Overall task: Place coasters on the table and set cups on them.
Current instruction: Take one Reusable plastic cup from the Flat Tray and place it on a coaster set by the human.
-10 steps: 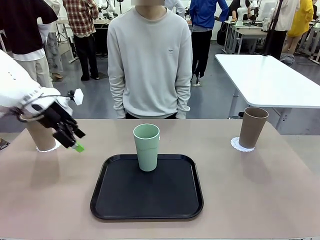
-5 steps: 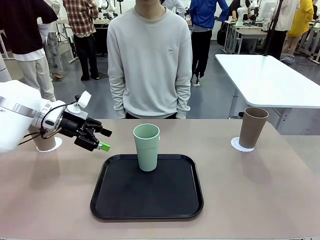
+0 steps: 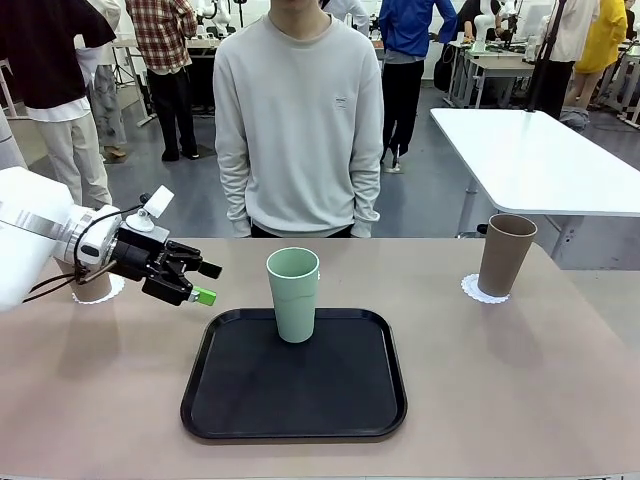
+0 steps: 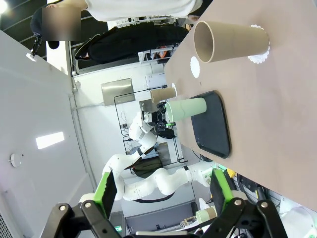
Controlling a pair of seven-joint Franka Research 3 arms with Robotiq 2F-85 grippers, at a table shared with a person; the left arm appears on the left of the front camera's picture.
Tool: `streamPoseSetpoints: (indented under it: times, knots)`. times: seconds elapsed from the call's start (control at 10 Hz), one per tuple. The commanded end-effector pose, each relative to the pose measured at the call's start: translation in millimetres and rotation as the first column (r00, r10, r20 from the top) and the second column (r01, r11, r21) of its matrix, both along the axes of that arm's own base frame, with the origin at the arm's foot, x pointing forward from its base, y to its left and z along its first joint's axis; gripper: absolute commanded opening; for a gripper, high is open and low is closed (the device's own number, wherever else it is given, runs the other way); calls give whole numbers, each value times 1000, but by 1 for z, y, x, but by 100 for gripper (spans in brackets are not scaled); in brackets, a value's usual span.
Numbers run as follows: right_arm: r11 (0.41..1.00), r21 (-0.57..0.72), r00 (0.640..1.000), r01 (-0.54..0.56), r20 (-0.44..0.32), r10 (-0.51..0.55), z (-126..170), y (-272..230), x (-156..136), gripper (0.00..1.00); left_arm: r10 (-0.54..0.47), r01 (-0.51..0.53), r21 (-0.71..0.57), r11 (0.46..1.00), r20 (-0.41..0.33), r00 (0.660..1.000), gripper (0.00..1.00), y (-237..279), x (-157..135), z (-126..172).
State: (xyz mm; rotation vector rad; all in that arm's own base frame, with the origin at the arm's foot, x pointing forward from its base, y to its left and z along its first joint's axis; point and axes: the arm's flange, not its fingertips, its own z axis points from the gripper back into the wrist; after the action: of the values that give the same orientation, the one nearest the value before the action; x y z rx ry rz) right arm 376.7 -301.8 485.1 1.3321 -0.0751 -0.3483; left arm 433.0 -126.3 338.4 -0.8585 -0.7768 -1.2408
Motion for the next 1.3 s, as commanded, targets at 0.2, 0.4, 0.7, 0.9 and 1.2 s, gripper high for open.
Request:
streamPoseSetpoints:
  times: [0.2, 0.4, 0.7, 0.9, 1.2]
  knots:
    - [1000, 15, 1000, 9, 2, -9, 1, 2, 0, 100, -4, 4, 0, 1000, 2, 1000, 100, -2, 0, 1]
    - [1000, 15, 1000, 9, 2, -9, 1, 2, 0, 100, -114, 128, -217, 968, 77, 990, 100, -2, 9, -5]
    - [1000, 15, 1000, 9, 2, -9, 1, 2, 0, 100, -146, 176, -244, 954, 137, 980, 100, -21, 26, -28]
    - [1000, 15, 1000, 9, 2, -9, 1, 2, 0, 100, -104, 149, -216, 965, 206, 973, 100, -32, 38, -42]
    - [1000, 15, 1000, 9, 2, -9, 1, 2, 0, 100, -88, 147, -211, 966, 267, 960, 100, -53, 41, -54]
